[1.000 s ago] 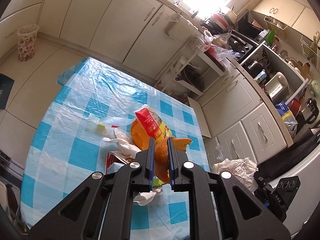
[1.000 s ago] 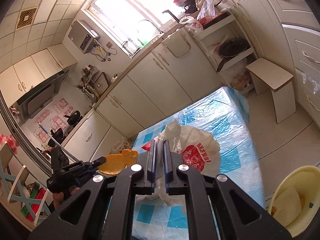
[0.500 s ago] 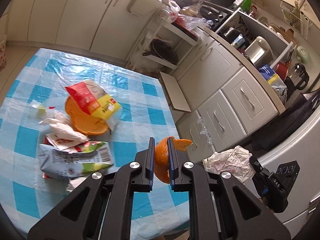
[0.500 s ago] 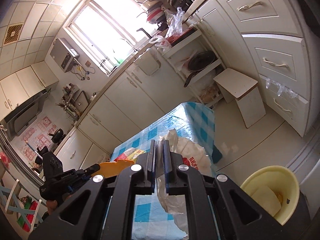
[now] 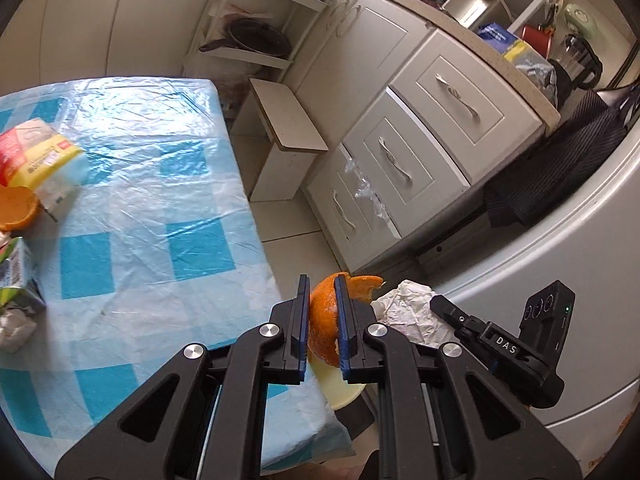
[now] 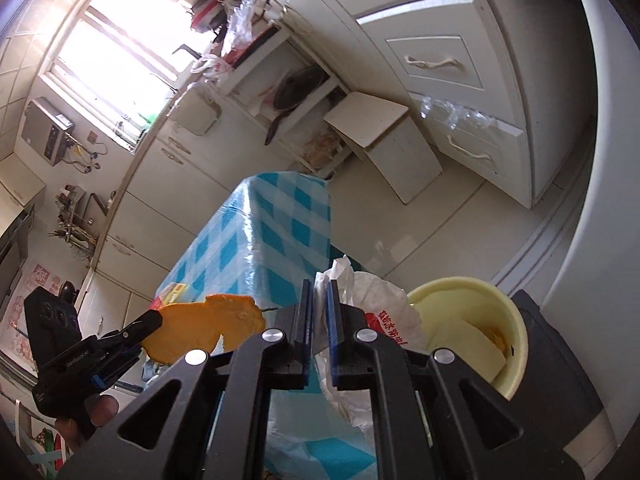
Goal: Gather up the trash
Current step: 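Carry the bag and peel to the yellow bucket and open both tools, then move both open tools back over the table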
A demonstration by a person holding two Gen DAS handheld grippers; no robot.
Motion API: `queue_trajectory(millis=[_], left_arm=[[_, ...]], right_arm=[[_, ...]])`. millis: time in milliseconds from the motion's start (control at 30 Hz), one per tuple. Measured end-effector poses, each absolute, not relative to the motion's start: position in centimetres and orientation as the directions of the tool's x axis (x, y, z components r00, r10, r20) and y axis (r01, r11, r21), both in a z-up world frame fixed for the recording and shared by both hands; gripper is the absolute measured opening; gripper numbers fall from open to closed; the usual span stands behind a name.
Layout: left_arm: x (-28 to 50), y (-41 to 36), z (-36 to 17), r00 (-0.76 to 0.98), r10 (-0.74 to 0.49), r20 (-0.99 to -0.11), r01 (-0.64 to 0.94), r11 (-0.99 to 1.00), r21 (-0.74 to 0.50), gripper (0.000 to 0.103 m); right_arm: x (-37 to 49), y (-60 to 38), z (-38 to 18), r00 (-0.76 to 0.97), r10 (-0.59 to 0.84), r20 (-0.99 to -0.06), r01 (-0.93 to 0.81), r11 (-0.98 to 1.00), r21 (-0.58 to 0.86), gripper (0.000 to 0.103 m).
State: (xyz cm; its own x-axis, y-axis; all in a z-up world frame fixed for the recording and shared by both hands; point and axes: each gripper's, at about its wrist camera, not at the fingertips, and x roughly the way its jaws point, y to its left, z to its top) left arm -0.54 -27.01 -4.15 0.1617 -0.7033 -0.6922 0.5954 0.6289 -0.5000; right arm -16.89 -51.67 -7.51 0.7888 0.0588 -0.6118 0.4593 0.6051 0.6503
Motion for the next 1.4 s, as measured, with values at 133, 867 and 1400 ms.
queue_trajectory(millis=[133, 867, 1400], left_arm=[[-2.4, -30.4, -5.9, 0.137, -0.67, -0.73, 0.624, 0.631, -0.462, 0.011], [-3.4, -28.6, -6.4, 0.169, -0.585, -0.793, 0.646, 0.673, -0.359, 0.074], [7.3, -4.7, -1.2, 0.487, -0.465, -0.739, 0.213, 0.884, -0.416, 0.081]], right_arm=[[-17.4, -52.3, -8.6, 0.744, 0.071, -0.665, 0.509, 0.584, 0.632, 0.011], [-15.2, -50.5, -7.5, 0.743, 0.125, -0.658, 0.484, 0.579, 0.656, 0.057], [-8.5, -38.8, -4.9, 0.708, 0.251, -0.66, 0.28, 0.759, 0.588, 0.058]])
